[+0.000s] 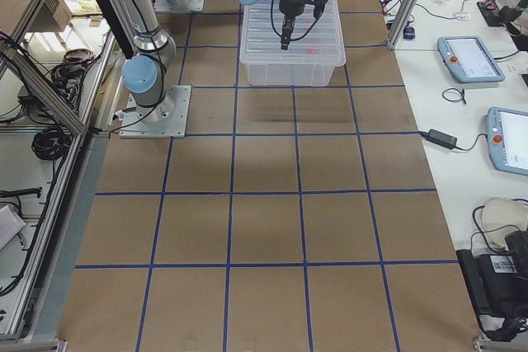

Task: Place red block in blue tray from box

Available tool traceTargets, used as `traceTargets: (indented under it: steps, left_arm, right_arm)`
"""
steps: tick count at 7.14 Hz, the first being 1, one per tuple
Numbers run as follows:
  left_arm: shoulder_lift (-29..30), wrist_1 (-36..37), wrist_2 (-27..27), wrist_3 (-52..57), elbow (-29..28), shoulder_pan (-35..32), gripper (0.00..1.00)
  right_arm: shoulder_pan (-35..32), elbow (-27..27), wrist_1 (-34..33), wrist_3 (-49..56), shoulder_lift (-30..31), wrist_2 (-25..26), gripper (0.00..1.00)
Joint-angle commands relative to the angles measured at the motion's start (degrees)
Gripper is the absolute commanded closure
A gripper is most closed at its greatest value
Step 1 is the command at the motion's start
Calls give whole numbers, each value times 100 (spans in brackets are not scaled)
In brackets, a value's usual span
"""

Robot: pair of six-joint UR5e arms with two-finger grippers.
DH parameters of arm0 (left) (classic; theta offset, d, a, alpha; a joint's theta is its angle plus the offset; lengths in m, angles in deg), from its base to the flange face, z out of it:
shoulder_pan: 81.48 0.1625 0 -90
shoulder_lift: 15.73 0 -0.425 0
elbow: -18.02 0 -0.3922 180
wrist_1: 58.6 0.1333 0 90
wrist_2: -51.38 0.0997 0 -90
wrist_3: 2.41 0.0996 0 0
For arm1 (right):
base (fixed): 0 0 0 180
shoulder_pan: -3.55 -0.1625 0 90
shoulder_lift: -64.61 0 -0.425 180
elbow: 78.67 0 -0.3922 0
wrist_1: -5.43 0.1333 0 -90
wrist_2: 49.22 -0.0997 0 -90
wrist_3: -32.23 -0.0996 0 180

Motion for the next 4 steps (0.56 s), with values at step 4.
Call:
traceTargets:
  steps: [4]
  left_arm:
    - [6,7,-12,-7,-8,7,0]
  right_arm:
    - [-795,-33,-691,-629,13,238,0]
